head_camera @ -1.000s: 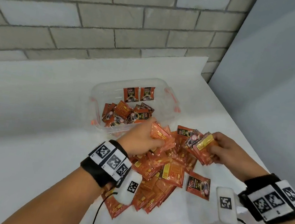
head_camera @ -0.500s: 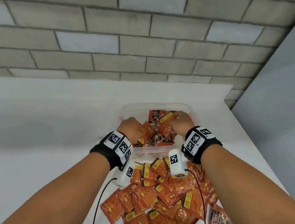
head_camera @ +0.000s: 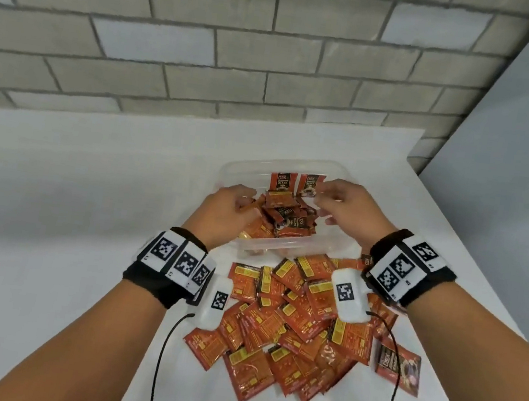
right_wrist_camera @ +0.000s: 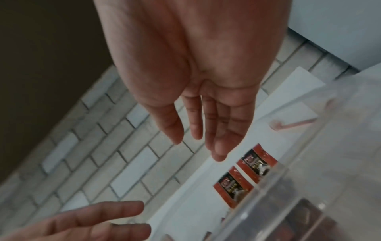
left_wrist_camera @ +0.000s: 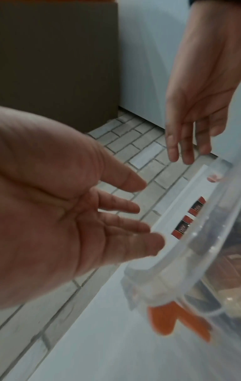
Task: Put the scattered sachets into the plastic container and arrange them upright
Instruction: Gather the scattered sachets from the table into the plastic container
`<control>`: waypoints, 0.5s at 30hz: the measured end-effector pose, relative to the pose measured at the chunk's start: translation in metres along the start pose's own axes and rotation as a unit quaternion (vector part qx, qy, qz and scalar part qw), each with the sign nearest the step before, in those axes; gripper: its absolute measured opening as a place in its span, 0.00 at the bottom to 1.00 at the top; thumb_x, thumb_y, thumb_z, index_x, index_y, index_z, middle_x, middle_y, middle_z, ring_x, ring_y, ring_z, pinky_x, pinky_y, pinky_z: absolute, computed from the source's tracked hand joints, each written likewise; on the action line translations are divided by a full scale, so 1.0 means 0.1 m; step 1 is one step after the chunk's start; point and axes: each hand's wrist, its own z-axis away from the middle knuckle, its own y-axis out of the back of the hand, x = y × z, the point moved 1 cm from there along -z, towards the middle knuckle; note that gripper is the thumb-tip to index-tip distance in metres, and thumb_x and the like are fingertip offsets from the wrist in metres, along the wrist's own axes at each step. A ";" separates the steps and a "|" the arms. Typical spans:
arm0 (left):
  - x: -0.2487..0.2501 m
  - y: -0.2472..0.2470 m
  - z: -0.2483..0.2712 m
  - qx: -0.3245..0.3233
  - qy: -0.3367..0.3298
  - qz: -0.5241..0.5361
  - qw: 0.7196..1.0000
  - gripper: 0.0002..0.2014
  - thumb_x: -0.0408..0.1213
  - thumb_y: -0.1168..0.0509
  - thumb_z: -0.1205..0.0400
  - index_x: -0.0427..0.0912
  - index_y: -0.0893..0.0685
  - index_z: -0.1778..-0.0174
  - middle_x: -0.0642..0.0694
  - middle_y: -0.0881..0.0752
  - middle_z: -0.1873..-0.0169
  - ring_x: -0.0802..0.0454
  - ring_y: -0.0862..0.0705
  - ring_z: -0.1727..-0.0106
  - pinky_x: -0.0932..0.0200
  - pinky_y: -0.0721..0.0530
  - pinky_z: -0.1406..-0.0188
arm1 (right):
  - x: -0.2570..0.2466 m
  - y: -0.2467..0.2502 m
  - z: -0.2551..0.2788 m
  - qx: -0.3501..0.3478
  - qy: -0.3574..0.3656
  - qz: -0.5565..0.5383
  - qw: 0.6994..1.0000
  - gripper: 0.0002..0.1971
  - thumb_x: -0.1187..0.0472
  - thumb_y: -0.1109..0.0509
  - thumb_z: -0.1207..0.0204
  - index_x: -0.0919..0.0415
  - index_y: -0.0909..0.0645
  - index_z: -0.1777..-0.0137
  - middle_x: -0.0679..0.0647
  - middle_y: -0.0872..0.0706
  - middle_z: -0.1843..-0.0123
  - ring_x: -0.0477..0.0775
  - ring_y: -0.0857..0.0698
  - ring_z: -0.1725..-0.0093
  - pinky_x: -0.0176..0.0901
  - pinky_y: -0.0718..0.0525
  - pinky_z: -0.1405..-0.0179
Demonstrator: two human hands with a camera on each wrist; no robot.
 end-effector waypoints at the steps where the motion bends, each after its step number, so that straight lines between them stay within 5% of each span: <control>1: -0.02 0.04 0.09 0.019 -0.006 0.042 0.999 0.14 0.39 0.34 0.18 0.50 0.18 0.36 0.48 0.13 0.44 0.49 0.15 0.43 0.51 0.17 0.41 | 0.01 0.03 0.13 -0.008 0.013 -0.008 1.000 0.11 0.62 0.32 0.21 0.59 0.19 0.40 0.53 0.13 0.52 0.49 0.14 0.60 0.40 0.17 0.59; 4: -0.16 0.12 0.38 0.050 0.016 0.100 0.994 0.04 0.36 0.35 0.18 0.47 0.16 0.51 0.48 0.13 0.58 0.54 0.12 0.61 0.57 0.17 0.65 | 0.13 0.09 0.46 -0.064 0.018 0.034 0.997 0.06 0.60 0.30 0.21 0.55 0.15 0.46 0.49 0.12 0.60 0.46 0.16 0.65 0.38 0.21 0.64; 6: -0.33 0.12 0.54 0.049 0.044 0.092 0.994 0.02 0.36 0.34 0.19 0.45 0.16 0.54 0.46 0.14 0.59 0.55 0.14 0.67 0.59 0.20 0.70 | 0.30 0.05 0.55 -0.115 0.004 0.117 0.986 0.05 0.58 0.29 0.22 0.53 0.15 0.48 0.45 0.14 0.59 0.44 0.17 0.63 0.34 0.25 0.64; 10: -0.69 -0.07 0.71 -0.076 0.112 -0.012 0.991 0.07 0.43 0.29 0.21 0.48 0.16 0.50 0.47 0.14 0.58 0.54 0.16 0.64 0.63 0.22 0.70 | 0.70 -0.16 0.51 -0.137 -0.002 0.293 0.946 0.11 0.58 0.31 0.22 0.54 0.15 0.41 0.49 0.13 0.42 0.45 0.17 0.48 0.34 0.24 0.50; 15: -0.70 -0.44 0.70 -0.117 0.083 -0.117 0.983 0.17 0.48 0.31 0.20 0.46 0.17 0.38 0.48 0.16 0.49 0.54 0.19 0.50 0.62 0.23 0.55 | 0.93 -0.32 0.37 -0.023 -0.044 0.354 0.934 0.20 0.47 0.40 0.19 0.64 0.19 0.42 0.62 0.15 0.45 0.61 0.17 0.47 0.46 0.21 0.53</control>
